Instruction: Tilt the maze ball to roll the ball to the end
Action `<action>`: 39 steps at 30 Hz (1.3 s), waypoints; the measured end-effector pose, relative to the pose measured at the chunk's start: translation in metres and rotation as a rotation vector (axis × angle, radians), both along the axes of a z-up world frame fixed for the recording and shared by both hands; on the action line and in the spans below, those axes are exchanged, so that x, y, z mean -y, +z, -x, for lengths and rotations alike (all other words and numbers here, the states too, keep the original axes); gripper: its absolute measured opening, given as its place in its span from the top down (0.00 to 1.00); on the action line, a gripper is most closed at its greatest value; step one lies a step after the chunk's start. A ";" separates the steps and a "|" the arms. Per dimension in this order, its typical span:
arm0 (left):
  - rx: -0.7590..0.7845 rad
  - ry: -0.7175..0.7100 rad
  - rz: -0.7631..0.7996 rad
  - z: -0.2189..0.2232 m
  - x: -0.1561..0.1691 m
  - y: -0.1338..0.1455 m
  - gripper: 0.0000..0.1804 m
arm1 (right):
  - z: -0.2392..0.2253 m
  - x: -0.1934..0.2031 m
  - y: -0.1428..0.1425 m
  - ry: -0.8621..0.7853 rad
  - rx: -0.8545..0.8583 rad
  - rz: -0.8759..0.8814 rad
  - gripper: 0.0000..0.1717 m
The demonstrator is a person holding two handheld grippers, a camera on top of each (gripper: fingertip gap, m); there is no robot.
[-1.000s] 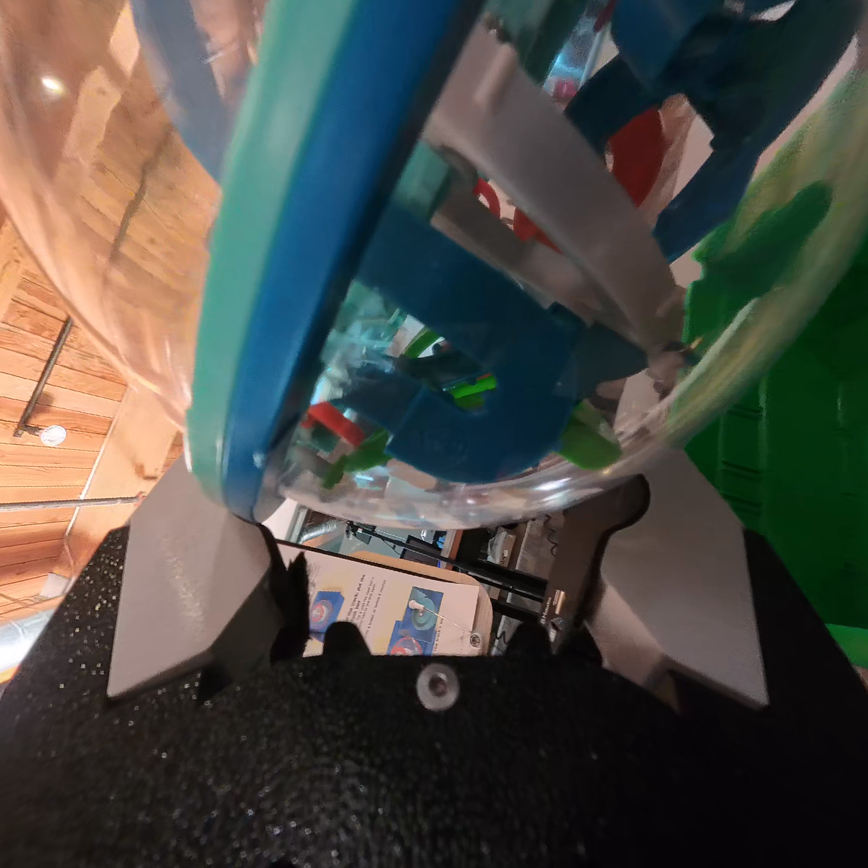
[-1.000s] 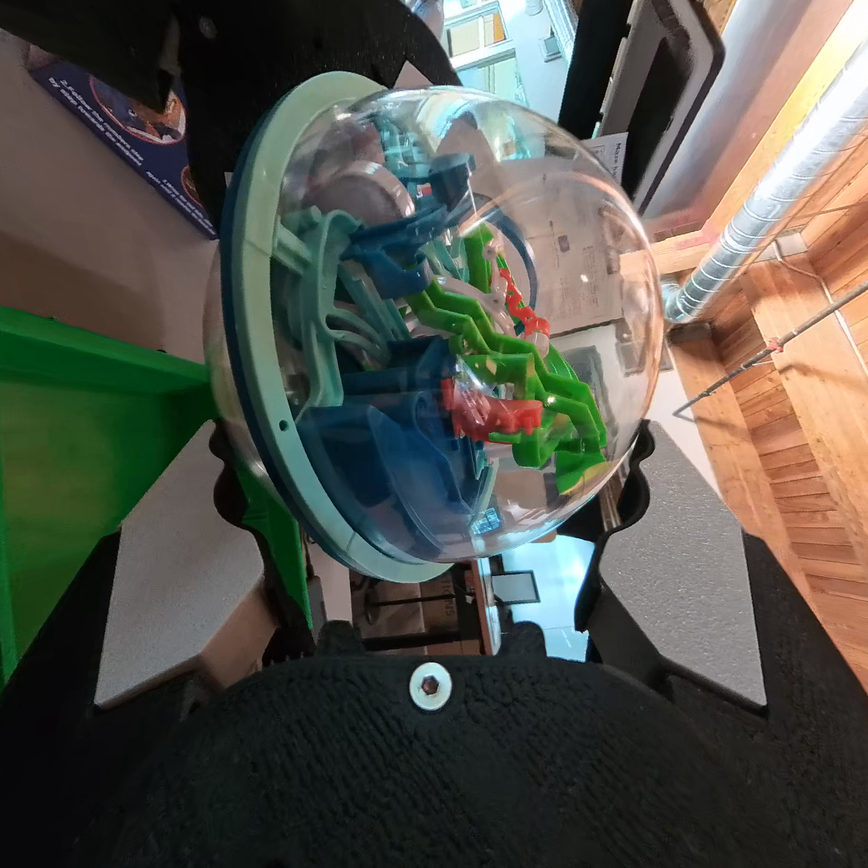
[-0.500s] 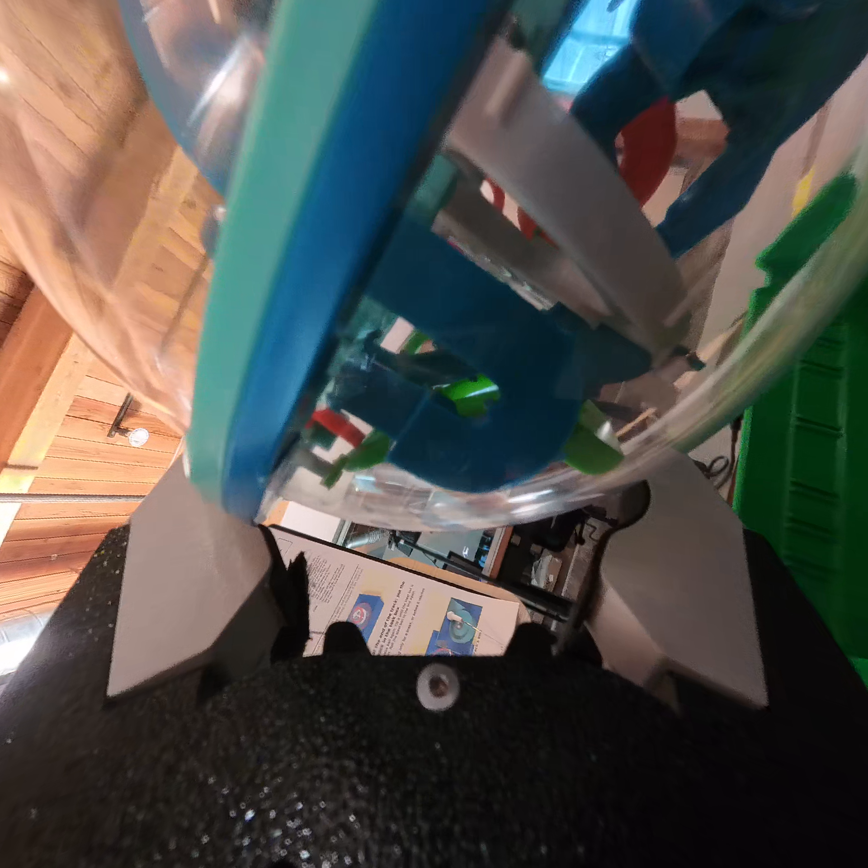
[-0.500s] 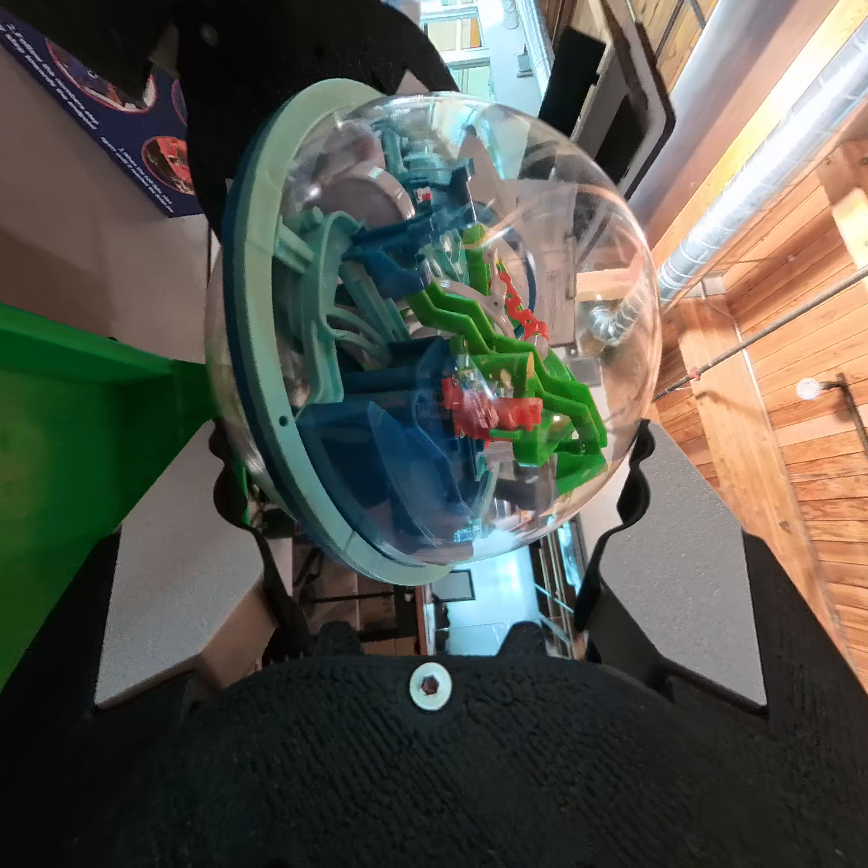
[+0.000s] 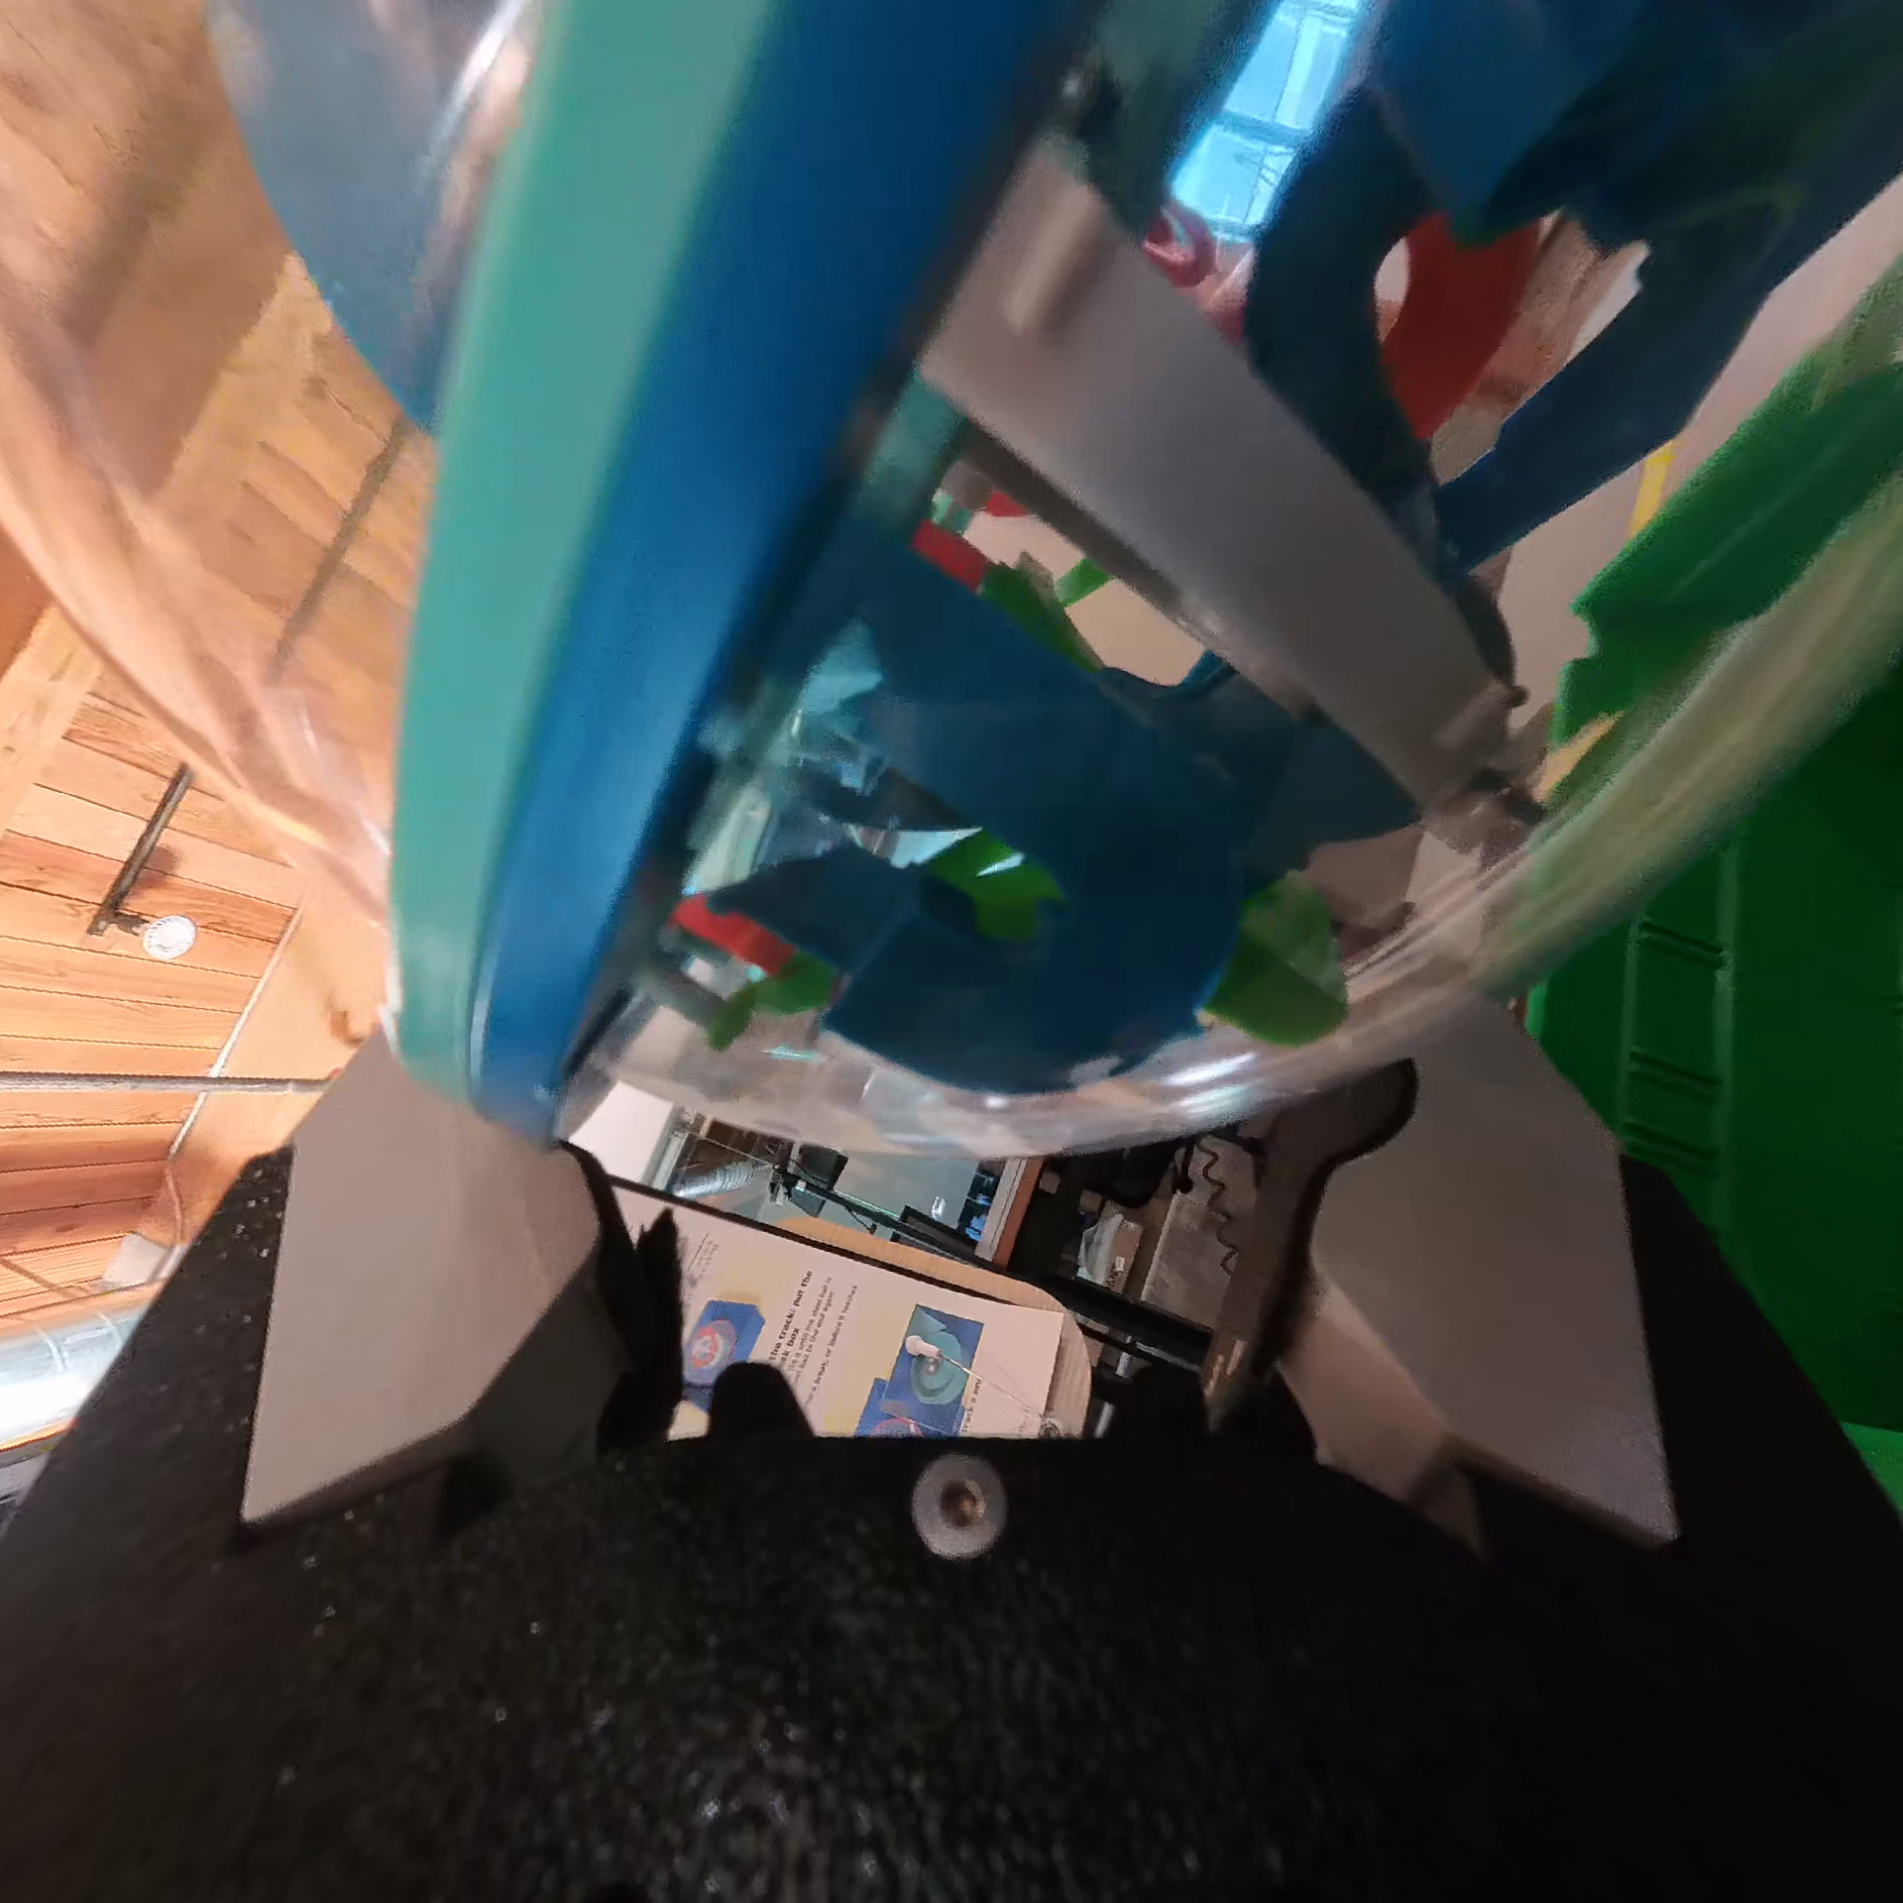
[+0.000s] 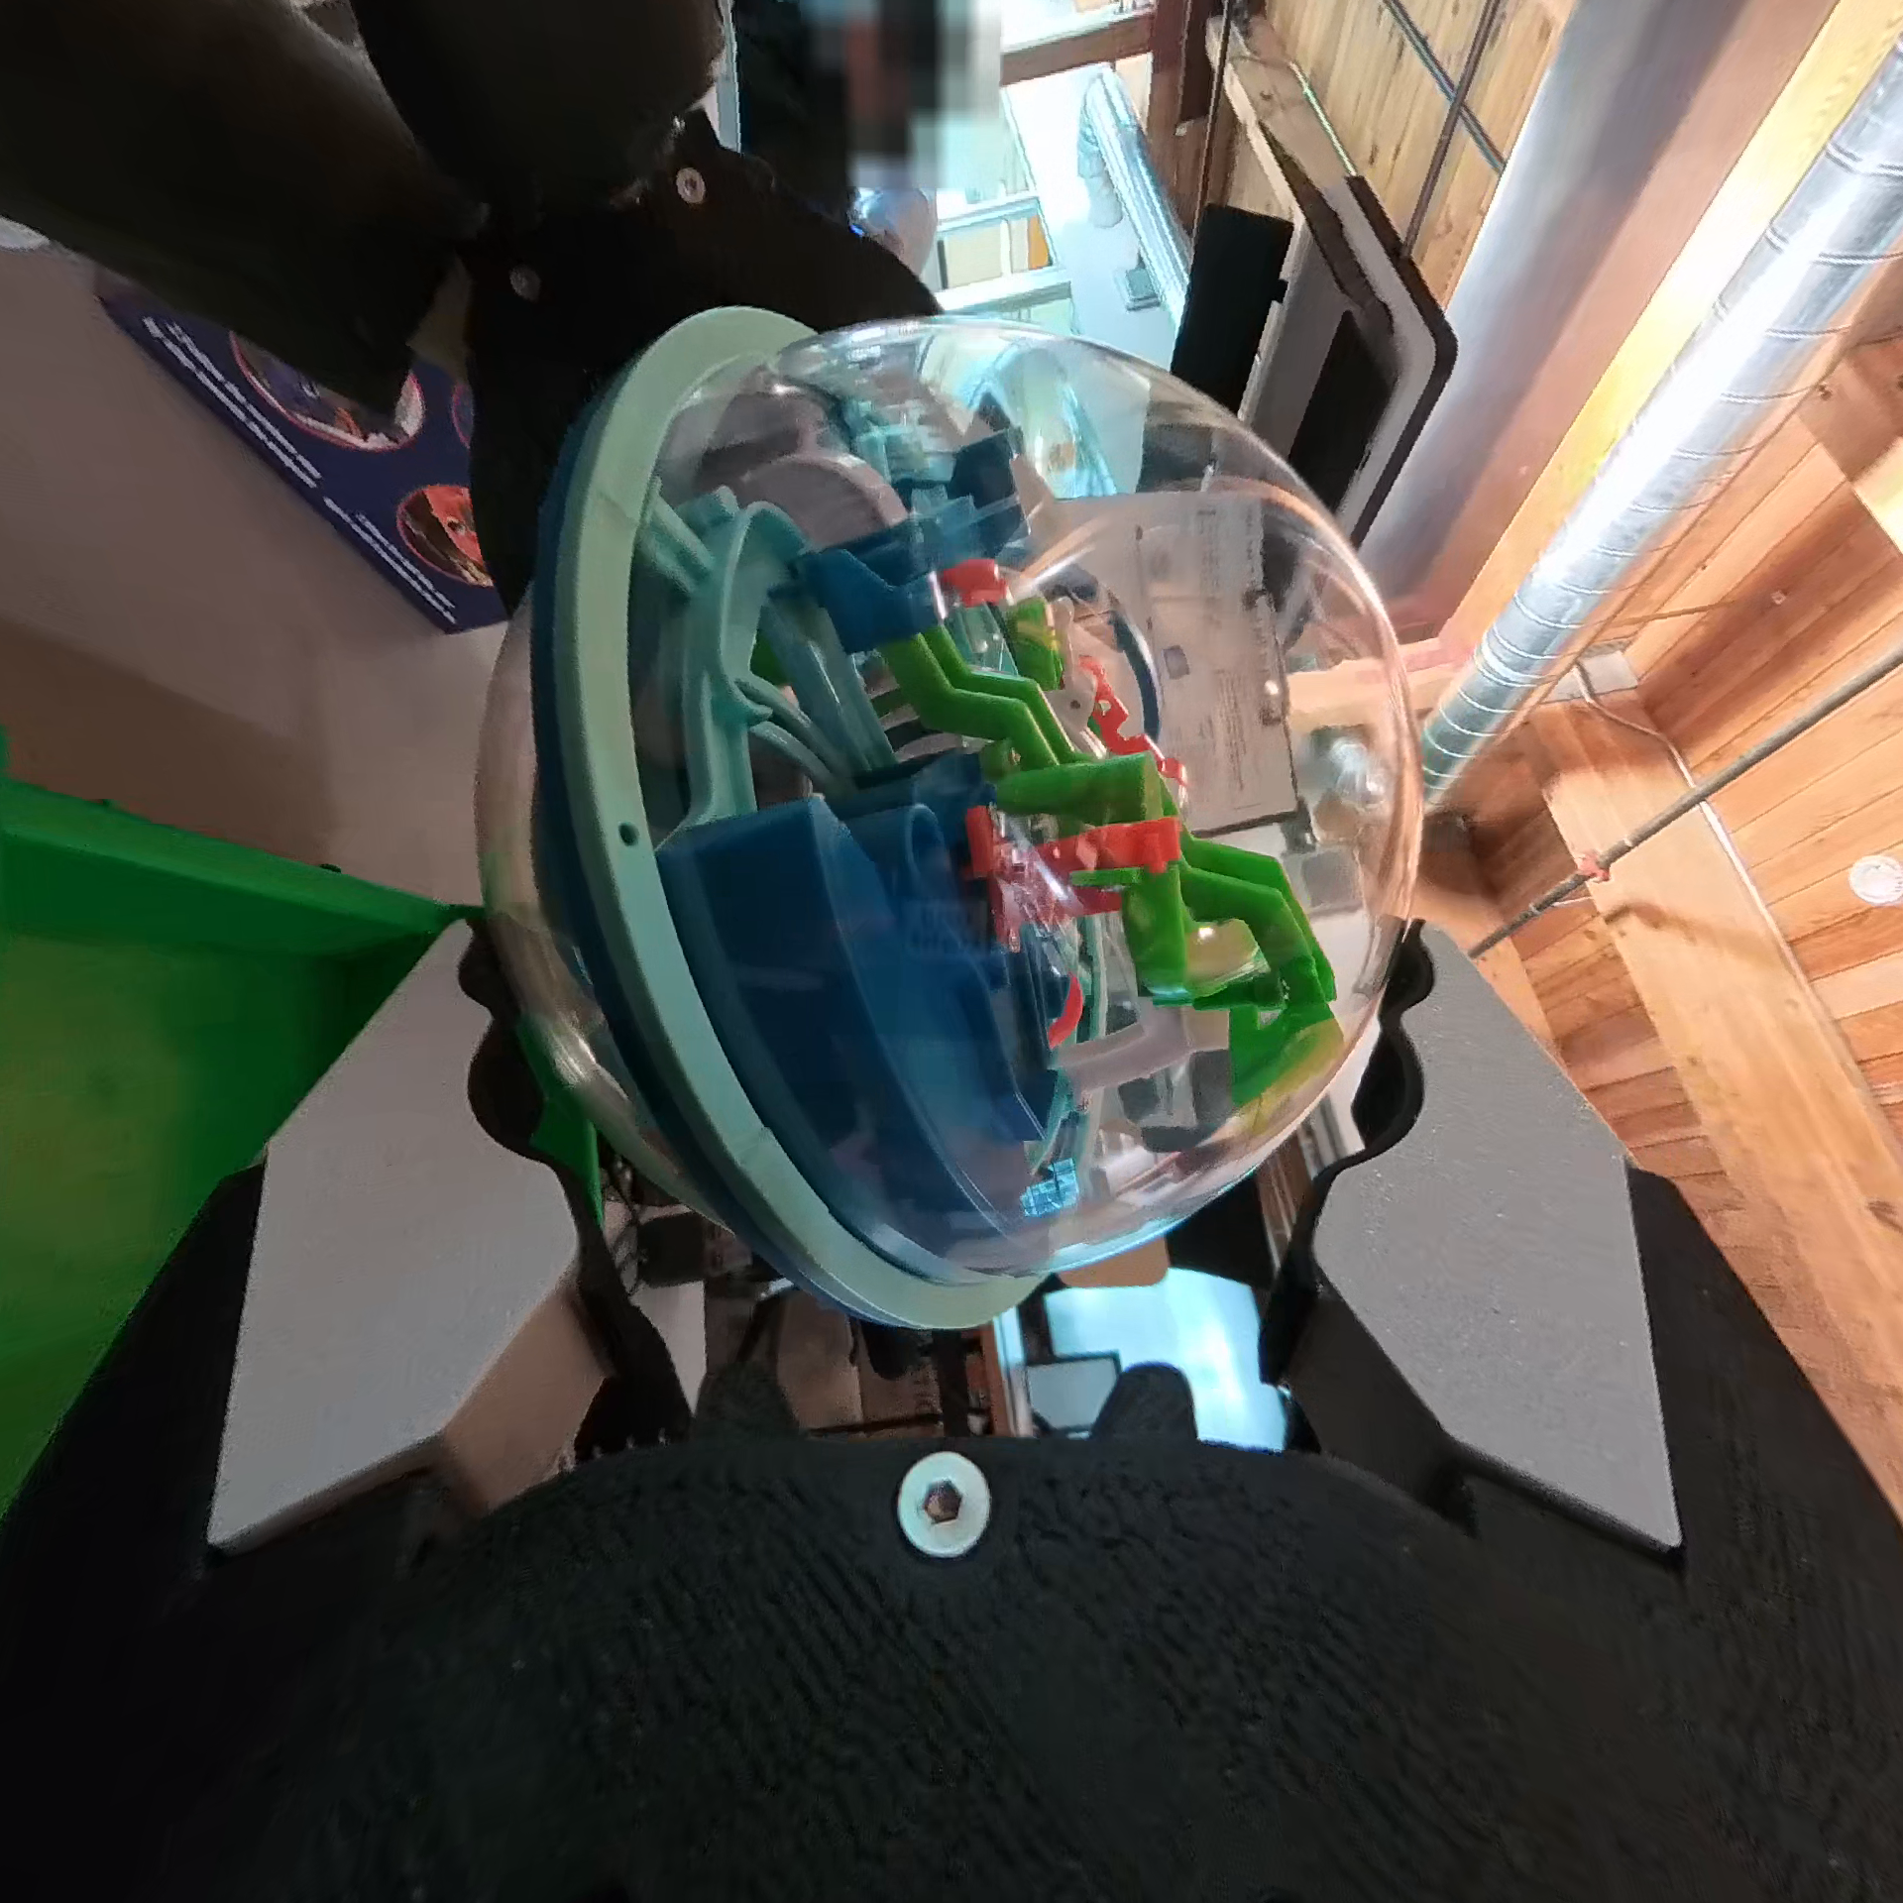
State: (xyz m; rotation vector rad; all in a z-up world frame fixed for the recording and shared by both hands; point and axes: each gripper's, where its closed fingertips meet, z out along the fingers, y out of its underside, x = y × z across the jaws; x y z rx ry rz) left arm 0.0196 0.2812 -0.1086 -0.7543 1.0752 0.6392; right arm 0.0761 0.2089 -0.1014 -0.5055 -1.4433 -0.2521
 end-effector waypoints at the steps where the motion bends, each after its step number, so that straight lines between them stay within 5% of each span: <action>1: 0.002 -0.004 0.006 0.000 0.000 -0.001 0.15 | 0.000 0.000 0.000 0.009 -0.003 0.009 0.07; 19: 0.004 -0.023 0.049 -0.003 -0.001 -0.006 0.15 | -0.001 0.000 0.000 0.039 -0.013 0.056 0.07; 39: 0.008 -0.134 0.359 -0.019 -0.005 -0.038 0.15 | -0.007 -0.006 -0.004 0.188 -0.084 0.392 0.07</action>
